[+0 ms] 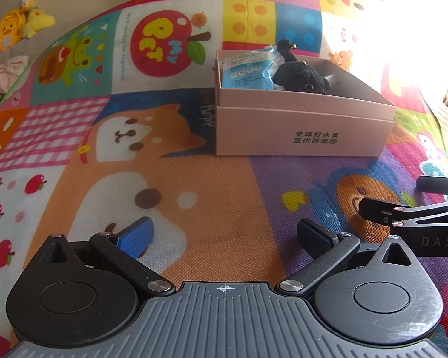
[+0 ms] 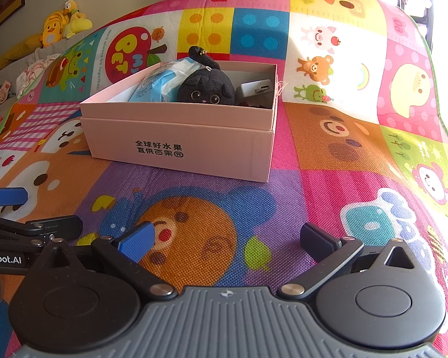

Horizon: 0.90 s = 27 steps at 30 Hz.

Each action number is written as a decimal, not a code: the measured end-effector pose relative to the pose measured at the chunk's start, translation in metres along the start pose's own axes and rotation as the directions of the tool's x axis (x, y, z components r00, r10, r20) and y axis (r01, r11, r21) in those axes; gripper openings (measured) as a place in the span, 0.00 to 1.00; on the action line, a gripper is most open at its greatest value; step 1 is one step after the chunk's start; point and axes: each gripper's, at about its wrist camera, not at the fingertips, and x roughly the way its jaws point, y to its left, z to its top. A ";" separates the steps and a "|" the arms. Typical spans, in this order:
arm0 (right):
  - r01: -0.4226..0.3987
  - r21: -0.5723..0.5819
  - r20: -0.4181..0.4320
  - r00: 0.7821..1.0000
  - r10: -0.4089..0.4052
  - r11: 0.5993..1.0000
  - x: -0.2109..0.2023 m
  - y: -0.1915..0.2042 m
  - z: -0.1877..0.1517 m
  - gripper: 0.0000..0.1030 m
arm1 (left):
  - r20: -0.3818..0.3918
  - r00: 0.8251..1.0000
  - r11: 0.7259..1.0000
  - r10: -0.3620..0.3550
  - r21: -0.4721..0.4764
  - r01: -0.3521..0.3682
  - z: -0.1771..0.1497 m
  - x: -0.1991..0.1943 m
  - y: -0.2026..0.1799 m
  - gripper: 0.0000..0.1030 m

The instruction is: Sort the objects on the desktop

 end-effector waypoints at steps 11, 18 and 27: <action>0.000 0.000 0.000 1.000 0.000 1.000 -0.001 0.000 0.000 1.00 | 0.000 1.000 1.000 0.000 0.000 0.000 -0.001 0.000 0.000 1.00; 0.000 0.000 0.000 1.000 0.000 1.000 -0.001 0.000 0.000 1.00 | 0.000 1.000 1.000 0.000 0.001 0.000 -0.001 0.000 0.000 1.00; 0.000 0.000 0.000 1.000 0.000 1.000 -0.001 0.000 0.000 1.00 | -0.003 1.000 1.000 -0.006 0.000 0.006 0.000 0.000 0.000 1.00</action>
